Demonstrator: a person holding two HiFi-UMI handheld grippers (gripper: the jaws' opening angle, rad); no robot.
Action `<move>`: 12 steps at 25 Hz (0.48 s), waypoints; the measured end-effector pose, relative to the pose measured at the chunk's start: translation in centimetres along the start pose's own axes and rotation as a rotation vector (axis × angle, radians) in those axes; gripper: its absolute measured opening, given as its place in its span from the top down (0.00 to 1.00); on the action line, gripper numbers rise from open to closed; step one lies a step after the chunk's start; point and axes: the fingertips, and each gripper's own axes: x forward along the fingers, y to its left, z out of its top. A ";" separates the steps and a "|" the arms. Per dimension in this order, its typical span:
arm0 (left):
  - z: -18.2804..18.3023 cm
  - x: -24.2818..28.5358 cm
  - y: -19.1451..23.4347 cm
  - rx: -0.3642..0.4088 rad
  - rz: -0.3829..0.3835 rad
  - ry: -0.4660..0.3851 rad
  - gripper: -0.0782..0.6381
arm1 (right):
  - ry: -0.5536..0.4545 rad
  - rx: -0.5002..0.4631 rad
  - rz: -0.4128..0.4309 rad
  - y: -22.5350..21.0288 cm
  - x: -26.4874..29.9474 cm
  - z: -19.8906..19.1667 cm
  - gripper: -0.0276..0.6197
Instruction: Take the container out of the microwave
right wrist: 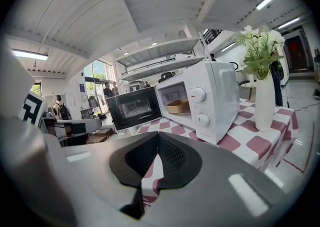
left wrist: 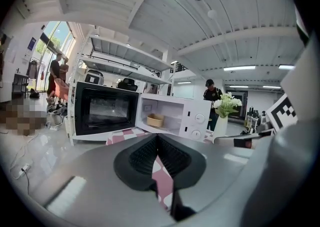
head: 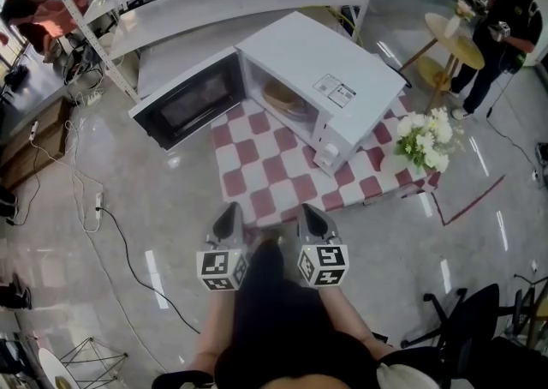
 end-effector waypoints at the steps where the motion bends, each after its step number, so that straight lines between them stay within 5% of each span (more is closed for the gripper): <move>1: 0.1 0.4 0.3 0.001 -0.001 0.001 0.88 | 0.003 0.000 0.000 0.0 0.4 0.1 0.95; 12: 1.7 6.4 2.0 -0.007 -0.052 0.015 0.88 | 0.025 0.008 -0.018 -0.5 5.2 1.4 0.95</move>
